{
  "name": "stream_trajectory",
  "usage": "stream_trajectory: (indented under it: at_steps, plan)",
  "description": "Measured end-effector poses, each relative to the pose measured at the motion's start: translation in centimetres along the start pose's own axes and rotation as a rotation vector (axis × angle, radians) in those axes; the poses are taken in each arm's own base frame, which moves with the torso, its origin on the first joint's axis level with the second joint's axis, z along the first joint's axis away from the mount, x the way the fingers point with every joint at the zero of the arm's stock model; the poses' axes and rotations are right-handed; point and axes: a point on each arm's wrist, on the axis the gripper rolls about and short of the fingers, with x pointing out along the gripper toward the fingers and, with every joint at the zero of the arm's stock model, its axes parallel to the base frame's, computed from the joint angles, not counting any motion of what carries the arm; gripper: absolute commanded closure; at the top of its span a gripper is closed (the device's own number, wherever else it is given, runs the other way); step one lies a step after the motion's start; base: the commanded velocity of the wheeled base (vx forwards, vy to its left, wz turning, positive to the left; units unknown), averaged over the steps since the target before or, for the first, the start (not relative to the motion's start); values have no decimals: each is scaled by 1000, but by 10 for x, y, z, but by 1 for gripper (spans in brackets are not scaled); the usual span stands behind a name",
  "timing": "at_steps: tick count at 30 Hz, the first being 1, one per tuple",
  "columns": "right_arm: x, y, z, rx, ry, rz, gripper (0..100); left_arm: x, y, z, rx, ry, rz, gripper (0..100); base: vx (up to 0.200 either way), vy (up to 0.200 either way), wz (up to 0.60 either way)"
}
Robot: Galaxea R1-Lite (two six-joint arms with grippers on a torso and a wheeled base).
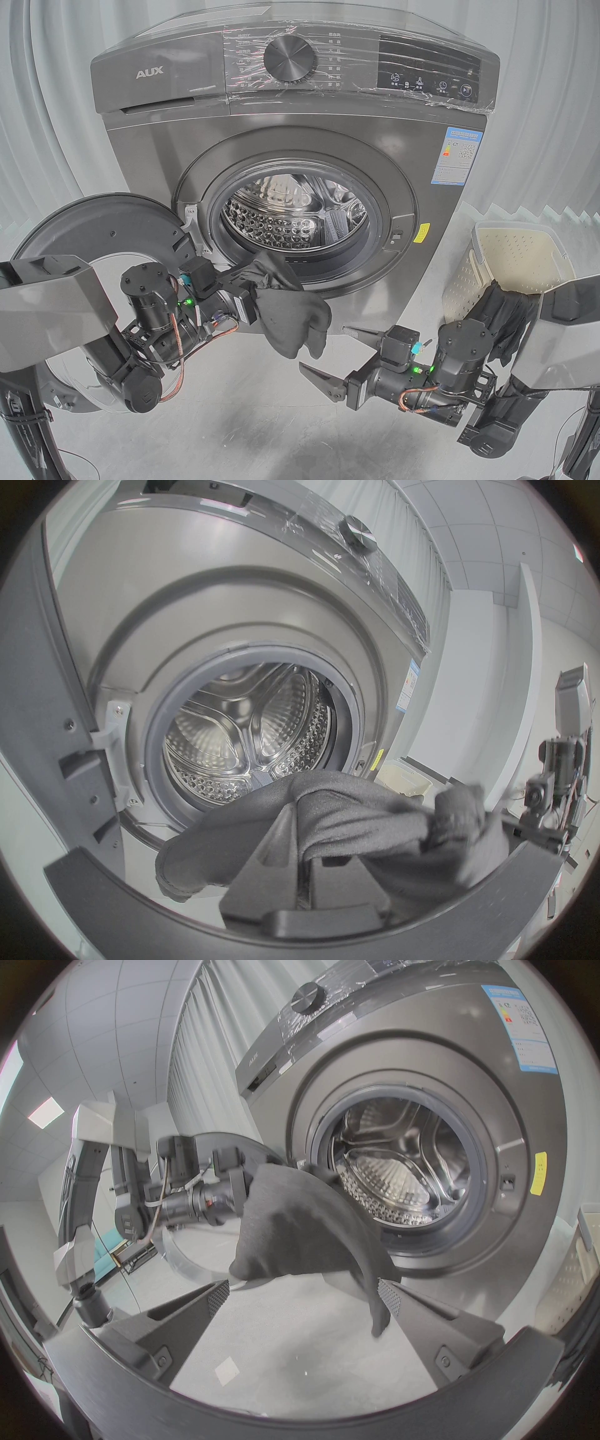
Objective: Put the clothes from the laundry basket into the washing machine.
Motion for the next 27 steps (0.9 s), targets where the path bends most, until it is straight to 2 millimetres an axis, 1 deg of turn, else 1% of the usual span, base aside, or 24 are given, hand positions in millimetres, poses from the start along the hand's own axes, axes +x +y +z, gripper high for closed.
stream_trajectory:
  at_steps: [4, 7, 10, 13, 18, 22, 27]
  plan:
    - [-16, 0, -12, 1, 74, -3, 0, -9, -3, 9, -9, -9, -3, 100, 0, 0, 0]
    - [-28, 0, -19, 2, 124, -5, 0, -21, -7, 12, -9, 4, -6, 100, 0, 0, 0]
    - [-35, -2, -21, 4, 144, -14, 0, -38, -19, 14, -16, 31, -29, 100, 0, 0, 0]
    - [-39, -6, -18, 9, 133, -37, 0, -55, -31, 17, -23, 48, -61, 100, 0, 0, 0]
    - [-47, -25, -5, 22, 83, -151, 0, -82, -43, 18, -25, 89, -93, 100, 0, 0, 0]
    - [-55, -44, 5, 31, 42, -250, 0, -94, -47, 17, -20, 109, -101, 100, 0, 0, 0]
    - [-61, -54, 12, 33, 11, -350, 0, -98, -51, 17, -17, 109, -95, 100, 0, 0, 0]
